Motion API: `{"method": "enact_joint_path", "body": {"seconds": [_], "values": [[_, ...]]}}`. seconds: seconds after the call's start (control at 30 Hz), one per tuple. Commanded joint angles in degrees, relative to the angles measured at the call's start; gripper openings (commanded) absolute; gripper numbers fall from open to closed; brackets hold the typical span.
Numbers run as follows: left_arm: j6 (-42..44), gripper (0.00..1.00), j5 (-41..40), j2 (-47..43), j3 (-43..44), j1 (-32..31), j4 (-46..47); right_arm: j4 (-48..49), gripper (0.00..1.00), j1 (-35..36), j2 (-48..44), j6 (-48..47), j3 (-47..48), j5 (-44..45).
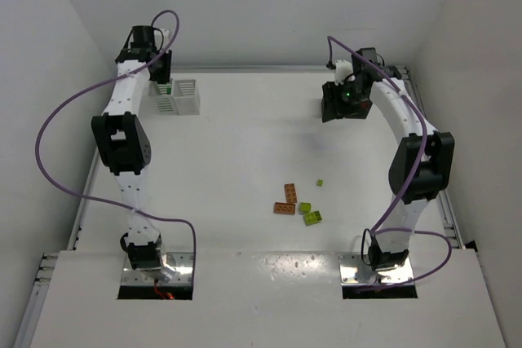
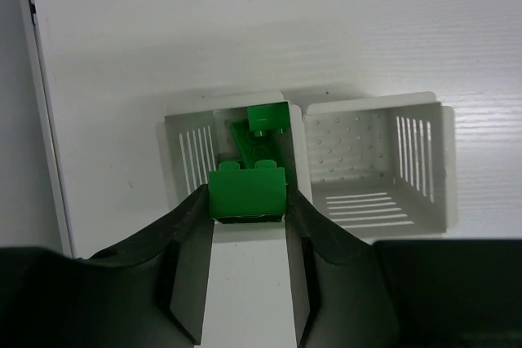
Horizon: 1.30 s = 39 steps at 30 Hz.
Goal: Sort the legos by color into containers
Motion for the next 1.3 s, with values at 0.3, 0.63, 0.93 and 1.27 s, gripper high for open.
{"method": "enact_joint_path", "body": {"seconds": [0.3,0.63,0.93,1.27], "values": [[-0.74,0.54,-4.43,1.43,1.69,1.00,4.79,-0.73,0.54,1.73,-2.01,-4.52,-3.24,-3.91],[-2.75,0.70,-6.11,-3.29,1.17,1.70,5.41,1.55,0.54,3.40,-8.06,-5.05,-14.03,-1.19],[0.84,1.00,13.58,-26.93,-19.30,2.24,12.88,-0.82,0.54,5.78,-17.30,-14.80,-27.40,-2.59],[3.66,0.96,18.08,-50.32,-38.29,-3.38,5.51,-2.66,0.54,14.11,-19.68,-22.54,-34.26,-10.33]]}}
